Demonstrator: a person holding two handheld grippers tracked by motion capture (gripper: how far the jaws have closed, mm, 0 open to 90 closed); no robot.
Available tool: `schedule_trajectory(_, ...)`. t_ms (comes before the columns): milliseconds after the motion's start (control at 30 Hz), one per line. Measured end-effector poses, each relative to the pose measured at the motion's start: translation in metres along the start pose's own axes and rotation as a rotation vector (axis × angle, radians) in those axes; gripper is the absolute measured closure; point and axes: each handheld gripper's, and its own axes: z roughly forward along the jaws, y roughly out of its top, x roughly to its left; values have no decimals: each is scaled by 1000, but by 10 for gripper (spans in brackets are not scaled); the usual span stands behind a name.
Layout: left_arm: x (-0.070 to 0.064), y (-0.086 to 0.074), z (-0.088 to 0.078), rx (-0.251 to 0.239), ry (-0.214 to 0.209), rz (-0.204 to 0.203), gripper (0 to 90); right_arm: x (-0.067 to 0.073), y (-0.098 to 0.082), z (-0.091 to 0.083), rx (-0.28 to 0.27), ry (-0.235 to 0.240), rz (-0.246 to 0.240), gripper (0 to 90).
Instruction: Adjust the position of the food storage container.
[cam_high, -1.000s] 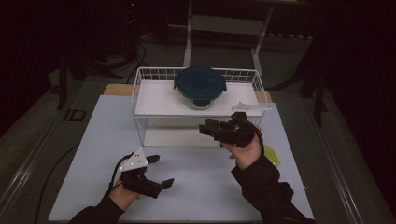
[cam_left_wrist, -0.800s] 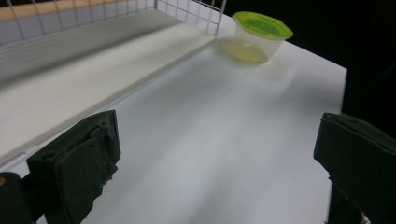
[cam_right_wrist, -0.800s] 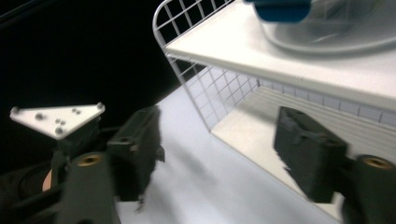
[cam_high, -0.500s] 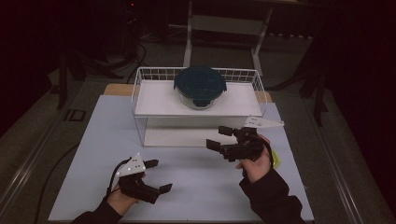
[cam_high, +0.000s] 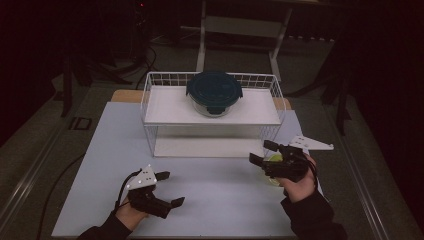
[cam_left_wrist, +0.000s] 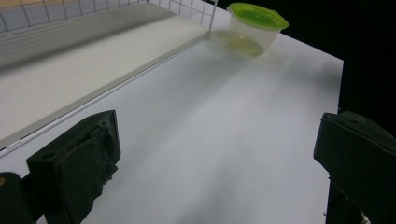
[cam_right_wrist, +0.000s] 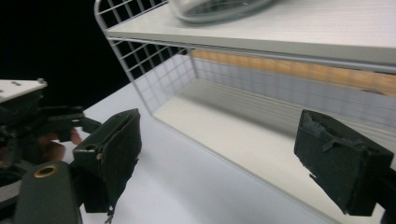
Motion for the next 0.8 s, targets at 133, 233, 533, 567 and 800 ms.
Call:
schedule_trajectory(133,-2,0,1,7,-6,8,3,-13,-6,-16,6,-45,22,173)
schedule_trajectory(233,-2,0,3,7,-14,7,3,-20,-10,-27,9,-95,31,224)
schedule_trajectory(533,-2,0,3,2,-14,2,3,-51,-30,-47,54,-197,59,501)
schedule_trajectory(567,-1,0,2,-1,-16,0,3,-53,-31,-48,60,-204,63,531)
schedule_trajectory(800,-2,-1,3,3,-11,3,3,-73,-46,-58,87,-256,93,739)
